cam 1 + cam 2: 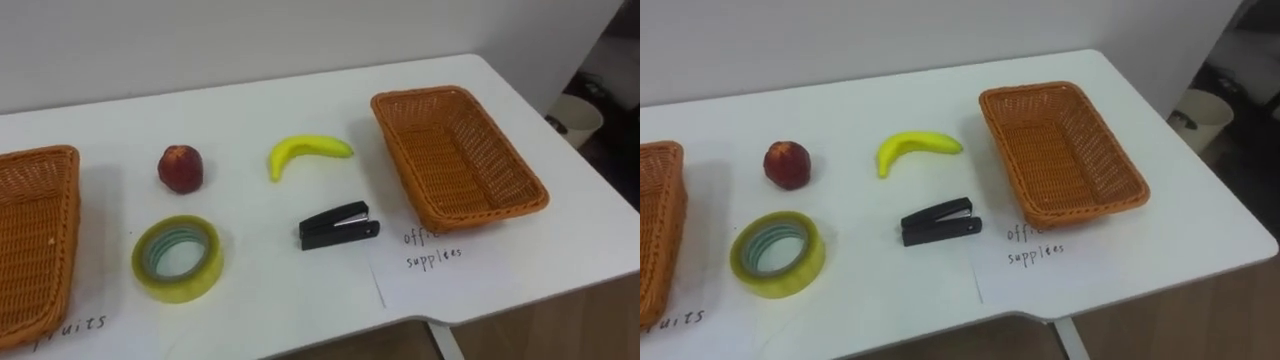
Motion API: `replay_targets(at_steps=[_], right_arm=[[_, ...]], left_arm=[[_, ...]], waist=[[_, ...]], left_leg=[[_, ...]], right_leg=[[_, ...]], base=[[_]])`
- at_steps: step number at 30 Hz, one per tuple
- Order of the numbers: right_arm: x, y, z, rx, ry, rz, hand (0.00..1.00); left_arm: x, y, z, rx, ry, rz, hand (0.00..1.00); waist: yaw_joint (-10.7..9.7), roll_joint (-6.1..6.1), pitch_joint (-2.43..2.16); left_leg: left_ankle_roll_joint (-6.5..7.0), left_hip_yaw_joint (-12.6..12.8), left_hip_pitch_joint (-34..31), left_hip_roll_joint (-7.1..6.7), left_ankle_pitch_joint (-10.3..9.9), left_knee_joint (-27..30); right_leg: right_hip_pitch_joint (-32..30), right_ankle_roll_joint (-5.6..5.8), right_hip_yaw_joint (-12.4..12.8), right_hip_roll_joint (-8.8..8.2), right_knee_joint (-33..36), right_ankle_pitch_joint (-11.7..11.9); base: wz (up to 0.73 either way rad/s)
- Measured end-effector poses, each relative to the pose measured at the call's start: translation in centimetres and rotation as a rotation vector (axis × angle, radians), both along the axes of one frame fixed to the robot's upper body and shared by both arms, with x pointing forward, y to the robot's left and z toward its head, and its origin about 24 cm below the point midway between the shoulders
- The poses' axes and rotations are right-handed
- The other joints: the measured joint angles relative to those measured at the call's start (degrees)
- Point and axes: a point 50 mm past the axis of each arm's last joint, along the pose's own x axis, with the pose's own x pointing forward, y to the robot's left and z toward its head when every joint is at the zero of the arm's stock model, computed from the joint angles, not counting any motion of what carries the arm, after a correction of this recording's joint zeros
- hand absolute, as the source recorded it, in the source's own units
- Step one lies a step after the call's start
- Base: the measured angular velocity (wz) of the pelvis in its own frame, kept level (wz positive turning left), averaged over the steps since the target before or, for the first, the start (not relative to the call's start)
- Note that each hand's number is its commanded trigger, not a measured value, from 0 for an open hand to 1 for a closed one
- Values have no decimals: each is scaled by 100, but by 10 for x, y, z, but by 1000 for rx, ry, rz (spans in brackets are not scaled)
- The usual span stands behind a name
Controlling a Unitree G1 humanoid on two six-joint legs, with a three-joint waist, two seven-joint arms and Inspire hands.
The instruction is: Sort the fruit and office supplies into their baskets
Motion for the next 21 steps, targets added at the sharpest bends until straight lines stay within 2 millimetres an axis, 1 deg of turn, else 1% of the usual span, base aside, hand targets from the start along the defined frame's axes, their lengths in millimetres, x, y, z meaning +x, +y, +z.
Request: replay_targets(at_steps=[1,5,7,8,9,11,13,16,17,19,21], right_arm=[[5,-4,7,-32,0,-5,0],[12,-13,21,-114,53,-24,0],[19,-18,34,-177,82,-23,0],[20,-19,38,-198,90,-23,0],[25,-21,45,-248,116,-10,0],[33,-25,61,-357,155,6,0],[38,-28,73,-446,192,9,0],[45,-32,91,-543,198,-27,0],[47,-33,94,-559,196,-32,0],[53,-32,110,-663,200,-39,0],[57,-32,120,-744,199,-42,0]], left_arm=[[3,1,1,-1,-18,12,0],[11,2,3,-1,-54,16,0],[15,2,4,2,-68,8,0],[16,2,4,2,-72,6,0],[18,2,5,2,-77,0,0],[18,1,4,1,-75,-8,0],[18,1,5,3,-73,-16,0],[21,2,6,4,-90,-11,0],[19,2,6,4,-87,-10,0],[19,2,6,3,-98,-17,0],[21,2,7,2,-111,-25,0]], waist=[[-6,-10,-9],[-10,-27,-7],[-13,-13,0],[-13,-10,-1],[-6,-4,-1],[-13,18,16],[3,23,23],[38,22,23],[55,22,23],[75,22,23],[84,6,30]], left_leg=[[2,5,-54,-1,1,2],[14,5,-129,-2,11,13],[14,6,-135,-2,11,6],[14,8,-142,-2,11,8],[14,21,-161,-3,11,7],[14,18,-172,-4,11,-5],[14,16,-175,-2,11,-20],[14,32,-200,-2,11,-31],[14,35,-203,-2,11,-40],[14,29,-256,-1,11,-9],[14,26,-284,4,11,13]], right_leg=[[-58,1,13,-2,20,-1],[-117,2,16,-4,48,-1],[-124,2,15,-4,49,-1],[-133,2,11,-4,52,-1],[-158,2,6,-4,55,-1],[-165,2,-47,-5,56,-1],[-178,2,-81,-5,59,-1],[-225,2,-61,-5,67,-1],[-232,2,-64,-5,69,-1],[-260,2,-74,-5,68,-1],[-273,2,-97,-5,68,0]], base=[[-6],[0],[0],[0],[-3],[0],[0],[-1],[0],[2],[2]])
